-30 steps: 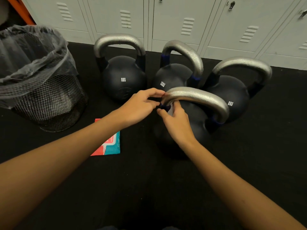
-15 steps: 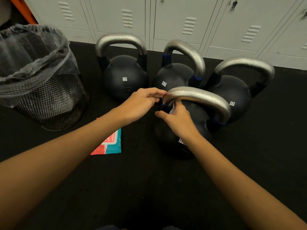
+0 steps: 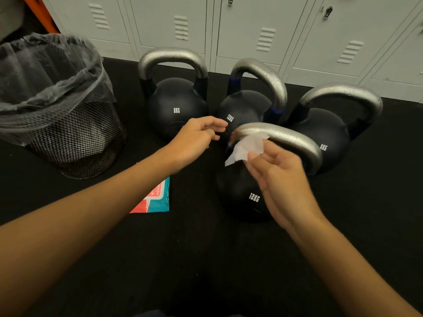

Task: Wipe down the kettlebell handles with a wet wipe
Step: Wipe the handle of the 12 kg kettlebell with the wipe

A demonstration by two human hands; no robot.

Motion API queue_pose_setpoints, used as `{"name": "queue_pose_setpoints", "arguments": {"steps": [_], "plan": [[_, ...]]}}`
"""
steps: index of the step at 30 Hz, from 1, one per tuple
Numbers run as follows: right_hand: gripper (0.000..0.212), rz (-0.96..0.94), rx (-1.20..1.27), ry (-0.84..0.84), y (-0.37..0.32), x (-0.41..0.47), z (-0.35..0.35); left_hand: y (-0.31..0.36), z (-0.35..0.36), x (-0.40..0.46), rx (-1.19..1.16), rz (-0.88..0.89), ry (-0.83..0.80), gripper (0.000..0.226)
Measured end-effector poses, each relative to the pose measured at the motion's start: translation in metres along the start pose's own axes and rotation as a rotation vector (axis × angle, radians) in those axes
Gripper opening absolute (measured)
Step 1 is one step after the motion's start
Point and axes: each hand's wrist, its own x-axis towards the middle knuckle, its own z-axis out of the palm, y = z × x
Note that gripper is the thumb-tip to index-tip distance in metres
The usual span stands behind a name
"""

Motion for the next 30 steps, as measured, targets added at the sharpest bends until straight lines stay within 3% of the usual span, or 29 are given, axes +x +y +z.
{"name": "queue_pose_setpoints", "arguments": {"steps": [2, 4, 9, 13, 16, 20, 26, 30], "plan": [[0.033, -0.09, 0.038, 0.015, -0.023, -0.002, -0.008, 0.002, -0.004, 0.0, -0.033, -0.013, 0.063, 0.039], [0.034, -0.247, -0.092, 0.039, -0.045, 0.001, -0.018, 0.004, -0.007, -0.001, -0.06, -0.019, 0.099, 0.037], [0.03, -0.503, -0.947, -0.012, -0.07, 0.027, -0.03, 0.009, -0.007, -0.003, -0.076, -0.001, 0.107, 0.034], [0.045, -0.491, -1.37, -0.25, -0.047, 0.048, -0.01, 0.012, -0.001, -0.002, -0.057, 0.041, 0.121, 0.034], [0.044, -0.549, -1.655, -0.378, -0.038, 0.053, -0.002, 0.014, 0.002, 0.0, -0.034, 0.069, 0.141, 0.035], [0.041, -0.526, -1.632, -0.405, -0.038, 0.055, -0.002, 0.011, 0.007, 0.002, 0.005, 0.115, 0.102, 0.032], [0.023, -0.465, -1.019, -0.335, -0.043, 0.051, -0.012, 0.008, 0.02, 0.005, 0.012, 0.147, 0.028, 0.034], [0.024, -0.424, -0.867, -0.242, -0.05, 0.054, -0.024, 0.005, 0.026, 0.006, 0.039, 0.149, -0.012, 0.041]]}}
